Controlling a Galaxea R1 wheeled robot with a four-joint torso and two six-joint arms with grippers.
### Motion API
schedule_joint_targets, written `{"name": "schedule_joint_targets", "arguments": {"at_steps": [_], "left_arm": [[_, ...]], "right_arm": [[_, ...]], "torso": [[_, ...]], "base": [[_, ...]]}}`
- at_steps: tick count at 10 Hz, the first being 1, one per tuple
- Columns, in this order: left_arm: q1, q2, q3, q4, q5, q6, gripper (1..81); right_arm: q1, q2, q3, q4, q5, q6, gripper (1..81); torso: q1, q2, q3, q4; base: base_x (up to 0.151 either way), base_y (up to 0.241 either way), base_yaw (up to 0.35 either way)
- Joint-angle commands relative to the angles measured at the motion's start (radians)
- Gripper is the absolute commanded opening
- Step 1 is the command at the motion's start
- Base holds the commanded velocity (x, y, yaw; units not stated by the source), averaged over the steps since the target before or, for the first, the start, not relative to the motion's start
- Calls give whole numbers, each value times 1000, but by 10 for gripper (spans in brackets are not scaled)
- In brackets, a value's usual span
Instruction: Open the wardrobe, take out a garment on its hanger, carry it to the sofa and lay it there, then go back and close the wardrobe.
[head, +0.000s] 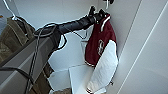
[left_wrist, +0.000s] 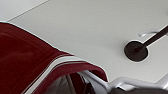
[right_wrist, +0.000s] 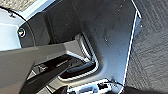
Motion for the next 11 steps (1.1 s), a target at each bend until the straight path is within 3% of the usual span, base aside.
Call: {"name": "schedule_joint_targets", "arguments": {"at_steps": [1,11], "left_arm": [[-245,63,40,42,-55,45,10],[-315,60,102,81,-47,50,10]], "right_arm": [[26,6,3,12,-69,0,811],[23,6,3,11,-69,-1,811]], "torso": [[0,0,0,0],[1,1,-2,0]], "base": [[0,0,0],[0,0,0]]}}
